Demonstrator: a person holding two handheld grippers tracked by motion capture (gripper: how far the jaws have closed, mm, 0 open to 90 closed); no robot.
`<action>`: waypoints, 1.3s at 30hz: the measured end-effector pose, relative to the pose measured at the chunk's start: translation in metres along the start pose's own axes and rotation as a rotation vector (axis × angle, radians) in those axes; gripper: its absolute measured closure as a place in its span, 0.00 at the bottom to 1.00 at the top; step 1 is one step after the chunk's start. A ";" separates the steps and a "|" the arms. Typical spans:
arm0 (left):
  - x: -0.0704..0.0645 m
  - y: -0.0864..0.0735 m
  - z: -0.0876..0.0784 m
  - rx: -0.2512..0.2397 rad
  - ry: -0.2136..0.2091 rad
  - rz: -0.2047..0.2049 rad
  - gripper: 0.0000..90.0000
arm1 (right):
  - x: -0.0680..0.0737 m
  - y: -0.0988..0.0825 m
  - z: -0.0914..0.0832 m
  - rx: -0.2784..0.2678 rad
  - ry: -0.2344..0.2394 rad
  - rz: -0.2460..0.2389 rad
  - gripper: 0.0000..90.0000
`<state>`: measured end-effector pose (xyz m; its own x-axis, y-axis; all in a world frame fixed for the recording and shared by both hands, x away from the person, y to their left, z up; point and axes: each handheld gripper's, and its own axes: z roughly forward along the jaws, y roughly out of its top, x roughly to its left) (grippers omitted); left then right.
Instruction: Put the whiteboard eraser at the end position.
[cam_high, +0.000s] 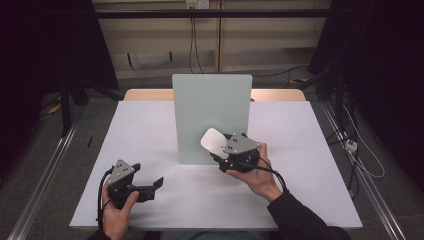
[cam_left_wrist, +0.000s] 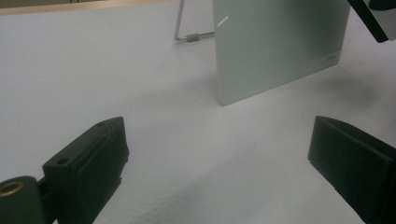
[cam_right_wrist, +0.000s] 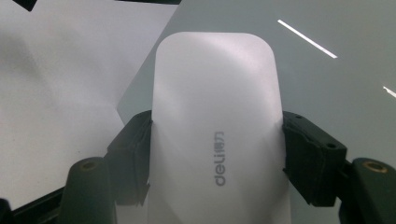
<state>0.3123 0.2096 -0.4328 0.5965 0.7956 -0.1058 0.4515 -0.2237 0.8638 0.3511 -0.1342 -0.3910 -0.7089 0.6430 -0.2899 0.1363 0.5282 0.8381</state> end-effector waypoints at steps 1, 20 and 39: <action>0.000 0.000 0.000 0.000 -0.002 -0.002 0.05 | 0.000 0.000 0.000 0.000 0.000 0.000 0.35; -0.001 0.002 0.002 -0.004 -0.023 -0.001 0.05 | -0.011 -0.012 -0.012 0.131 0.089 0.101 0.35; -0.001 0.002 0.002 -0.005 -0.023 -0.005 0.05 | 0.005 -0.030 -0.007 0.230 0.231 0.124 0.35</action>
<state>0.3139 0.2069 -0.4322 0.6095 0.7834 -0.1216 0.4510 -0.2166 0.8658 0.3385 -0.1508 -0.4140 -0.8117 0.5812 -0.0578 0.3650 0.5820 0.7267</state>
